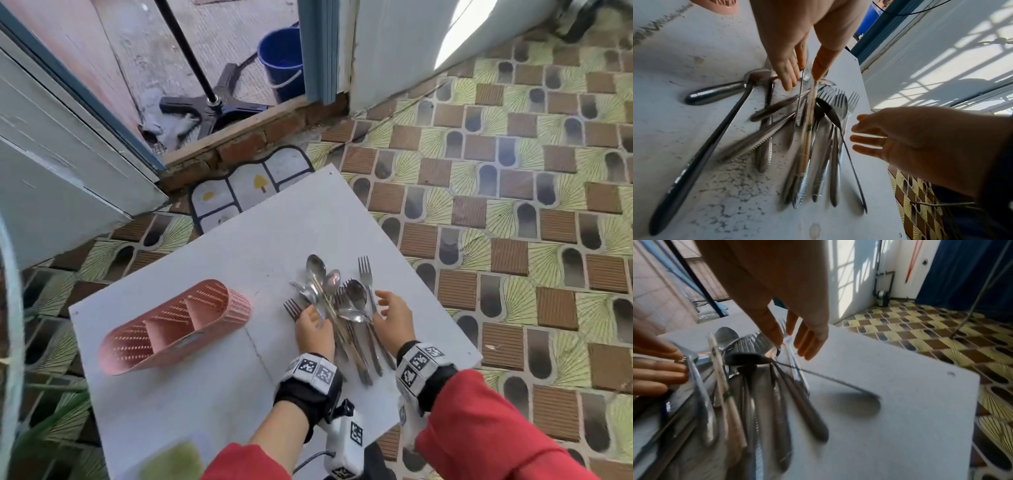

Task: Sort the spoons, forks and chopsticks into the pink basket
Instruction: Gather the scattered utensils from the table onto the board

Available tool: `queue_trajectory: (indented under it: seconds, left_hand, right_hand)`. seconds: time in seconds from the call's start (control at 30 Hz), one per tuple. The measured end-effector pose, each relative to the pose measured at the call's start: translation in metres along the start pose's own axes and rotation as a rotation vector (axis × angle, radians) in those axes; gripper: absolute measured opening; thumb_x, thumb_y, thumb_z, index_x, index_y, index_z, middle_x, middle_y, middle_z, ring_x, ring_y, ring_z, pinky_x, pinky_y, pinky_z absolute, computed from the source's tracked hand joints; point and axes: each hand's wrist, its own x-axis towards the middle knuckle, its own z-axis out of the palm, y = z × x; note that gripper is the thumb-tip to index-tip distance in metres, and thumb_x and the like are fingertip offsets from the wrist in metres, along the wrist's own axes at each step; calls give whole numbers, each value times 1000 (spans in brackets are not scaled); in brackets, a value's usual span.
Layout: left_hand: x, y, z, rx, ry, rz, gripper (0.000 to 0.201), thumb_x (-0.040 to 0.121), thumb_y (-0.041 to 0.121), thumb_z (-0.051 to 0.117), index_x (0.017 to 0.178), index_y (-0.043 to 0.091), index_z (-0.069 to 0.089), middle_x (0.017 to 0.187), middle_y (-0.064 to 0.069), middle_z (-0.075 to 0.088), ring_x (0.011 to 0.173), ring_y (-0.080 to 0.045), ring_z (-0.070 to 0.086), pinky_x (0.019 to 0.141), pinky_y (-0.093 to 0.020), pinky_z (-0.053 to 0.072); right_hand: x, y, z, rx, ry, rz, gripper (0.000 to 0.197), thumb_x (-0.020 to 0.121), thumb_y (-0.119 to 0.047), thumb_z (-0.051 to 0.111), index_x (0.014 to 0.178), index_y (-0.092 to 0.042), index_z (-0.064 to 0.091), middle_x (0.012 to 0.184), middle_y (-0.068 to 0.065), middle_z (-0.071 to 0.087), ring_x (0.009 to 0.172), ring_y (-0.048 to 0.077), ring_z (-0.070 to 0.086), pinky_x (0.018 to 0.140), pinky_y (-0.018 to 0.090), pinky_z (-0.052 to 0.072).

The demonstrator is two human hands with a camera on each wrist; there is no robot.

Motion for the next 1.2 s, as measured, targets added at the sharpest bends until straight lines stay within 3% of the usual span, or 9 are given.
queue_trajectory:
  seconds: [0.1,0.27,0.47,0.73,0.83,0.93,1.0,1.07,1.2]
  left_hand:
    - [-3,0,-4,14,-6,-4,44,87,-5,50,130,-1,45,128,-18,53,117,-27,54,90,-23,42]
    - [-9,-3,-11,46,16,30,40,87,-2,51,126,4,49,127,-15,53,113,-25,55,88,-24,41]
    - [-31,-10,-40,29,81,55,27,85,-1,50,109,8,58,113,-10,60,87,-15,56,76,-21,41]
    - [-87,-24,-112,-16,163,91,22,84,-1,51,88,20,58,104,-7,61,74,-6,52,72,-16,40]
    - [-114,-27,-146,-105,211,124,24,83,3,57,76,26,59,89,-1,65,73,-11,58,61,-6,41]
    - [-138,-32,-186,-198,279,135,24,81,5,60,71,27,60,77,4,66,76,-21,62,65,-18,46]
    - [-153,-36,-218,-248,331,150,23,80,5,60,71,26,62,74,2,66,75,-21,62,69,-26,49]
    - [-167,-44,-253,-302,393,152,22,80,7,60,71,27,62,74,1,66,74,-20,61,71,-29,49]
    - [-196,-67,-328,-406,547,206,13,76,15,58,70,25,64,73,-1,67,72,-18,61,68,-24,47]
  right_hand:
    - [-2,-4,-6,-63,-89,11,36,88,-4,54,125,0,53,121,19,56,108,31,56,94,34,42]
    - [-5,-1,-12,-86,-125,24,38,86,-7,56,124,-4,55,122,16,57,109,29,56,96,34,43]
    - [-30,1,-23,-22,-104,65,28,86,2,51,111,-5,59,108,14,60,92,23,57,81,30,48]
    - [-97,-31,-26,33,-238,-5,21,87,6,50,96,-10,60,93,9,62,84,22,58,69,27,48]
    - [-131,-62,-11,41,-358,-101,18,85,4,54,88,-11,63,84,5,63,75,19,58,62,21,45]
    - [-173,-103,13,46,-463,-247,20,80,6,57,83,-11,67,73,5,65,65,18,57,58,17,46]
    - [-201,-131,32,20,-541,-359,27,76,6,59,77,-19,68,69,7,67,61,19,59,63,28,48]
    - [-229,-159,53,3,-630,-444,29,74,6,59,74,-22,68,67,8,68,58,17,61,63,31,49]
    - [-296,-207,100,-34,-856,-558,25,78,6,55,79,-16,67,69,6,67,57,12,58,58,21,45]
